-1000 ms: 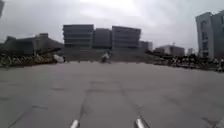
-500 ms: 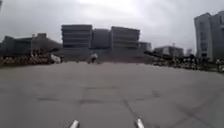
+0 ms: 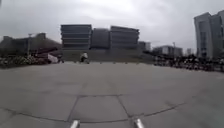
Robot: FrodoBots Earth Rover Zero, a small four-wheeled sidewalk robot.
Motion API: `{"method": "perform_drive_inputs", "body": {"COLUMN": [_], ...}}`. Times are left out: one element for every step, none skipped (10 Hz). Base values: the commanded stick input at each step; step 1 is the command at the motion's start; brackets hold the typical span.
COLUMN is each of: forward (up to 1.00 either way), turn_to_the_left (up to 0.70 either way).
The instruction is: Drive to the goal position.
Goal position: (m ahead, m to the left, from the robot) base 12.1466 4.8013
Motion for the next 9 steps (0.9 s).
{"method": "perform_drive_inputs", "body": {"forward": [1.0,1.0,1.0,1.0,1.0,1.0,1.0,1.0,1.0], "turn_to_the_left": [0.06,0.06,0.06,0.06,0.06,0.06,0.06,0.06,0.06]}}
